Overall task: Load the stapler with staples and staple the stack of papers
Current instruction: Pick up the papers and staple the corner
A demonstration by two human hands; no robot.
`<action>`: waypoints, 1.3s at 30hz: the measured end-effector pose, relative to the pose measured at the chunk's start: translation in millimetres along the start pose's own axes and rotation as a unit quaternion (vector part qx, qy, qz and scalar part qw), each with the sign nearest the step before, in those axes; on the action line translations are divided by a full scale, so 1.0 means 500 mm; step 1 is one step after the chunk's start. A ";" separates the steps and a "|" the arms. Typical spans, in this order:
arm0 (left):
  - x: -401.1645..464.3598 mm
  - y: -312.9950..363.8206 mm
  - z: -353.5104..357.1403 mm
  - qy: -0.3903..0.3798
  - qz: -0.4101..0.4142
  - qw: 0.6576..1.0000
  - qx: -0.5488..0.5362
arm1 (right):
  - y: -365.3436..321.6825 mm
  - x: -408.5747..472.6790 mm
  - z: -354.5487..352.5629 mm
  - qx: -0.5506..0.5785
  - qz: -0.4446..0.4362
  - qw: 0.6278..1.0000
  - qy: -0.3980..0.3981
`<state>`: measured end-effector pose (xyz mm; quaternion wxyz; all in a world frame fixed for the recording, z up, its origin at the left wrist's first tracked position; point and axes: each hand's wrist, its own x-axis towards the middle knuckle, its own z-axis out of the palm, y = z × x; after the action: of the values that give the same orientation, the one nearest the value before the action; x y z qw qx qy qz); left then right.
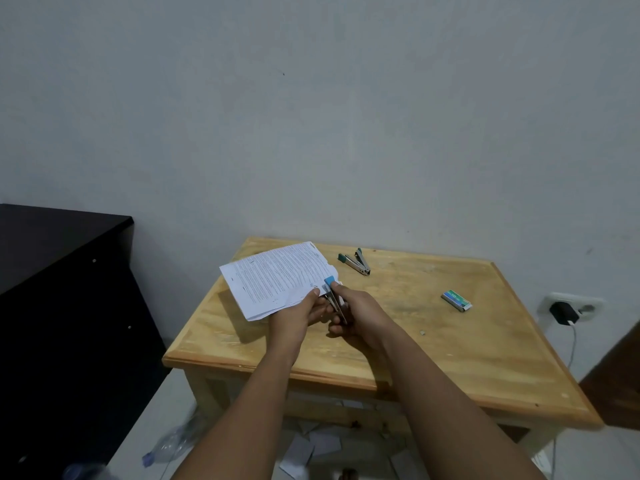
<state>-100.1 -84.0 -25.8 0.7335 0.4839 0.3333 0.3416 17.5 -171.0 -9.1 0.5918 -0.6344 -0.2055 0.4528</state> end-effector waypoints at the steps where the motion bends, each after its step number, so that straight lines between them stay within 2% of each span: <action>1: 0.000 0.001 0.001 0.001 0.001 1.000 0.002 | -0.002 -0.001 0.000 0.008 0.002 1.000 -0.003; 9: 0.001 0.005 0.000 0.011 0.001 1.000 -0.017 | -0.003 0.017 -0.008 0.081 0.014 0.997 0.000; 14: -0.005 0.000 0.001 -0.018 0.001 0.999 0.029 | -0.004 0.008 -0.004 0.017 0.001 1.000 0.009; 18: -0.007 0.004 0.000 -0.035 0.006 0.998 0.046 | -0.003 0.012 -0.006 0.026 -0.003 1.000 0.016; 22: -0.012 0.009 0.001 -0.049 0.017 0.997 0.060 | 0.011 0.025 -0.009 0.035 -0.016 0.998 0.059; 24: -0.010 0.021 -0.010 -0.041 -0.012 0.999 -0.006 | 0.016 0.027 -0.015 0.084 -0.025 0.994 0.064; 26: 0.002 0.039 -0.040 -0.038 -0.058 0.990 -0.125 | 0.017 0.026 -0.022 0.132 -0.029 0.989 0.066; 28: 0.022 0.062 -0.084 -0.048 -0.065 0.973 -0.218 | 0.016 0.023 -0.023 0.144 -0.035 0.986 0.071; 29: 0.032 0.073 -0.107 -0.042 -0.067 0.971 -0.227 | 0.016 0.022 -0.021 0.138 -0.040 0.987 0.073; 33: 0.060 0.082 -0.128 -0.029 -0.036 0.996 -0.081 | 0.015 0.026 -0.016 0.119 -0.040 0.989 0.077; 35: 0.067 0.065 -0.119 0.004 -0.002 1.000 -0.007 | 0.012 0.026 -0.018 0.124 -0.032 0.989 0.071; 39: 0.061 0.056 -0.109 0.031 0.026 0.999 0.016 | 0.007 0.028 -0.019 0.120 -0.028 0.989 0.079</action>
<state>-133.0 -24.5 -21.4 0.7060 0.4929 0.3486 0.3703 31.6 -166.1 -17.9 0.6904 -0.5866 -0.1200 0.4060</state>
